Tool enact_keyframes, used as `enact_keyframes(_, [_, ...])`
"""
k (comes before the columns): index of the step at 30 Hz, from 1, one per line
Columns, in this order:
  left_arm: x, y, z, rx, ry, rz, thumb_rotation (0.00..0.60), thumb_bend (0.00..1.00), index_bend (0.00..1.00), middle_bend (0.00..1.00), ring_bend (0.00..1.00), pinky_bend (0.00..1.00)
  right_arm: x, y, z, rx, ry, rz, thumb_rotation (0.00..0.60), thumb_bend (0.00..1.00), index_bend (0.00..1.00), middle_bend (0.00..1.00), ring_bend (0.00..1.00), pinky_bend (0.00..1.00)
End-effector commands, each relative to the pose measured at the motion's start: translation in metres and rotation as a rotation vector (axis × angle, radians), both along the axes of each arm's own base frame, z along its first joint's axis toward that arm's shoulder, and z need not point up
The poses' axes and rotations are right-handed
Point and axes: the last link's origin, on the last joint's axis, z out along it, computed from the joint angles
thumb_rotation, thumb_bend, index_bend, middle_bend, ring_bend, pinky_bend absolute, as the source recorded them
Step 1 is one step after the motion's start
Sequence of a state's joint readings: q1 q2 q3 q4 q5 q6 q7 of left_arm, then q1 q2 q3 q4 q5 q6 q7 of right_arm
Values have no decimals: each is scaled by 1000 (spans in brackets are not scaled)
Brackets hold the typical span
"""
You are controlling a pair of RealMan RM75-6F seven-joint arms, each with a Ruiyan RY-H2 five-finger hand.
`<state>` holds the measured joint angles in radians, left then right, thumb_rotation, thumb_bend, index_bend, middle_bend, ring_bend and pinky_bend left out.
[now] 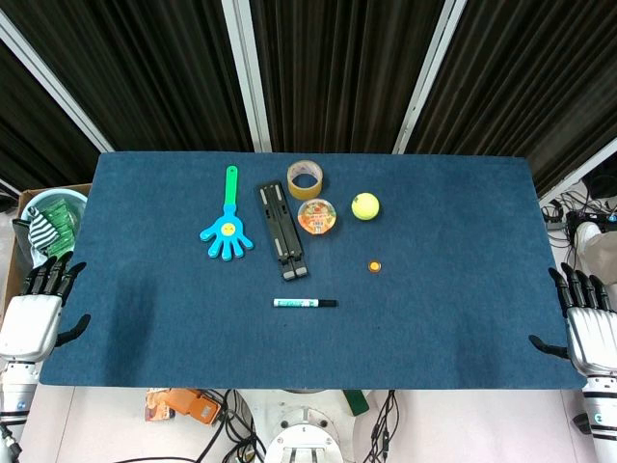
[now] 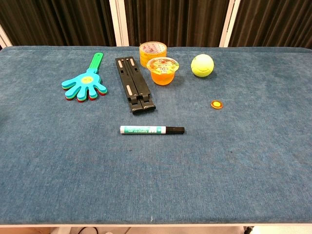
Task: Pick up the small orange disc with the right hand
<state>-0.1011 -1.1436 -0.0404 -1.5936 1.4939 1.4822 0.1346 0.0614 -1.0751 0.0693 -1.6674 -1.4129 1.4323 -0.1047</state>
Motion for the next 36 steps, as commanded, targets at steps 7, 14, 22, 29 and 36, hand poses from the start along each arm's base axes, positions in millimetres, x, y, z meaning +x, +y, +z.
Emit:
enact_keyframes(7, [1,-2,1,7,-7,1,600,228,123,8,0,118,0,-4,-1,3,-6,13,600,113,0,25,59,0])
enact_keyframes(14, [3,-5,0,5,-5,-4,600,228,123,8,0,118,-11,-46,-22,108,-43,-4,600,112,11,25,59,0])
enact_keyframes(22, [1,-4,1,10,-4,12,600,228,123,8,0,118,6,-119,-48,187,-66,13,600,112,80,25,59,0])
enact_keyframes(29, [1,-4,0,3,4,8,600,228,122,8,0,118,33,-160,-77,284,-106,28,600,113,145,25,59,0])
enact_keyframes(36, [1,-4,0,6,7,13,600,228,122,8,0,118,64,-177,-113,353,-134,98,600,112,192,24,59,0])
